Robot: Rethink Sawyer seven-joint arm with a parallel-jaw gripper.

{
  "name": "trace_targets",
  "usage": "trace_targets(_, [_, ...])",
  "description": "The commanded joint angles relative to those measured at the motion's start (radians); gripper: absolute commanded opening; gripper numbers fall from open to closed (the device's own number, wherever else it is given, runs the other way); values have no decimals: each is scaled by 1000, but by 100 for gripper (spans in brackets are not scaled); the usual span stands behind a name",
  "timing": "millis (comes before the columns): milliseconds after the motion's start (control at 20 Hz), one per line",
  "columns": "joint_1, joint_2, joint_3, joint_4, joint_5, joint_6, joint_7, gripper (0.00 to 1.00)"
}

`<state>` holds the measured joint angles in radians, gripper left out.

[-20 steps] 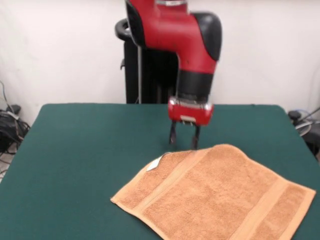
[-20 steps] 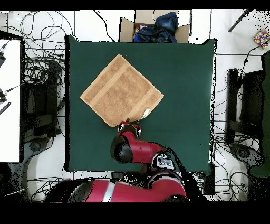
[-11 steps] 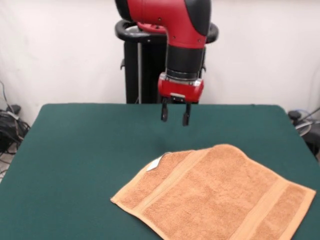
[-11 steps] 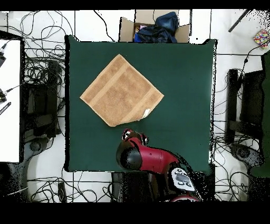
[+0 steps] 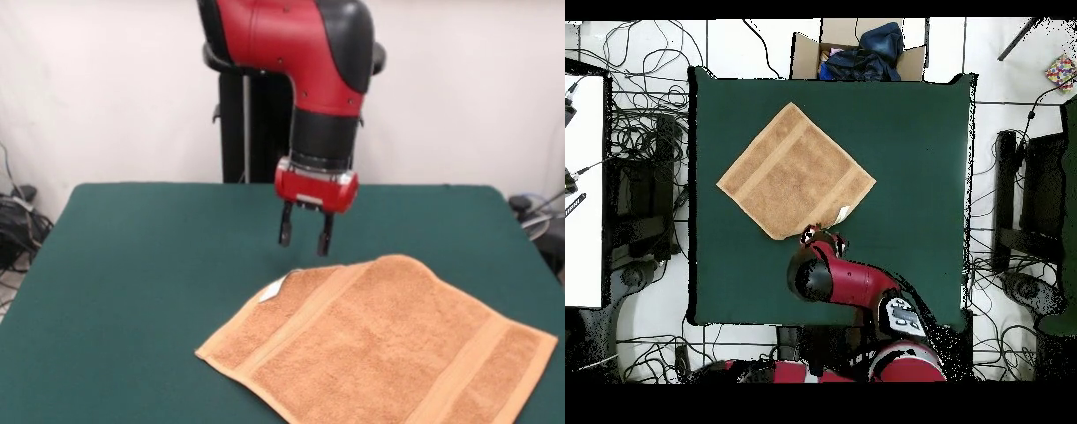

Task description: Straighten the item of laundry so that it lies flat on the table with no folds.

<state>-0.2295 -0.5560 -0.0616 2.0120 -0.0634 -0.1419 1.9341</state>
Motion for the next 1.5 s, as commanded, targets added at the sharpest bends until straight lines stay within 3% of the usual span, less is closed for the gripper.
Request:
trace_targets(50, [81,78,-22,-220,118,168,108,100])
trace_targets(550, [115,106,-34,-281,106,211,104,100])
trace_targets(850, [99,56,-7,-257,85,273,95,100])
trace_targets(900, [100,54,-7,-266,77,281,82,0])
trace_targets(1350, [43,32,11,-216,29,205,75,0])
trace_targets(1500, [-42,-77,12,-105,-56,183,39,0])
